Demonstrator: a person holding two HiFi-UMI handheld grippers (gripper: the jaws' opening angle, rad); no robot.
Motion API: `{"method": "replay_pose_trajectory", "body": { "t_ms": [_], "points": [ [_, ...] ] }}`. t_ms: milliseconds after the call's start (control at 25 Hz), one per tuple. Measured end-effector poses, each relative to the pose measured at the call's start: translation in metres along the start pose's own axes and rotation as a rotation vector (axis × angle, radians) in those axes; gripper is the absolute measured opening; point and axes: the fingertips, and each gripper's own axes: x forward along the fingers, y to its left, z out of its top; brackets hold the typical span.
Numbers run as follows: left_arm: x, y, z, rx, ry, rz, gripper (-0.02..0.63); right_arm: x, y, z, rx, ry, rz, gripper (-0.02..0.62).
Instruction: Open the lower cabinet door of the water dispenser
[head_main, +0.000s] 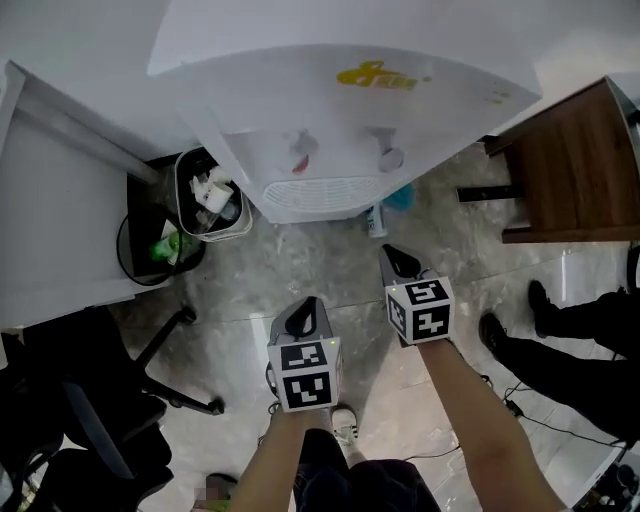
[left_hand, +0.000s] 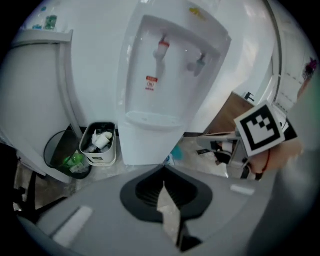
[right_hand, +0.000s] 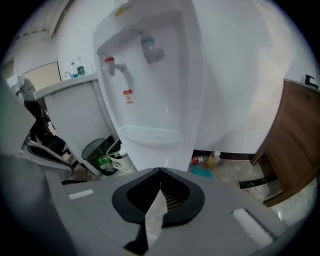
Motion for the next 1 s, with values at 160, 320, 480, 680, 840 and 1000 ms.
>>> {"method": "replay_pose_trajectory", "body": {
  "t_ms": [160, 320, 480, 680, 840, 1000],
  "points": [
    [0.06, 0.009, -0.016, -0.024, 0.03, -0.042, 0.008, 0.064, -0.029, -0.017, 0.002, -0.002, 0.04, 0.132],
    [0.092, 0.016, -0.022, -0.034, 0.037, -0.062, 0.008, 0.108, -0.045, -0.017, -0.063, -0.001, 0.076, 0.24],
    [0.105, 0.02, -0.026, -0.031, 0.032, -0.087, 0.008, 0.133, -0.059, -0.002, -0.106, -0.021, 0.068, 0.293],
    [0.106, 0.026, -0.034, 0.005, 0.041, -0.079, 0.008, 0.143, -0.063, 0.009, -0.096, -0.019, 0.049, 0.302],
    [0.104, 0.031, -0.035, -0.027, 0.029, -0.083, 0.008, 0.14, -0.062, 0.005, -0.058, -0.028, 0.028, 0.291],
    [0.1, 0.034, -0.039, -0.042, 0.017, -0.069, 0.008, 0.126, -0.053, -0.011, -0.034, -0.024, 0.012, 0.267]
  ]
}}
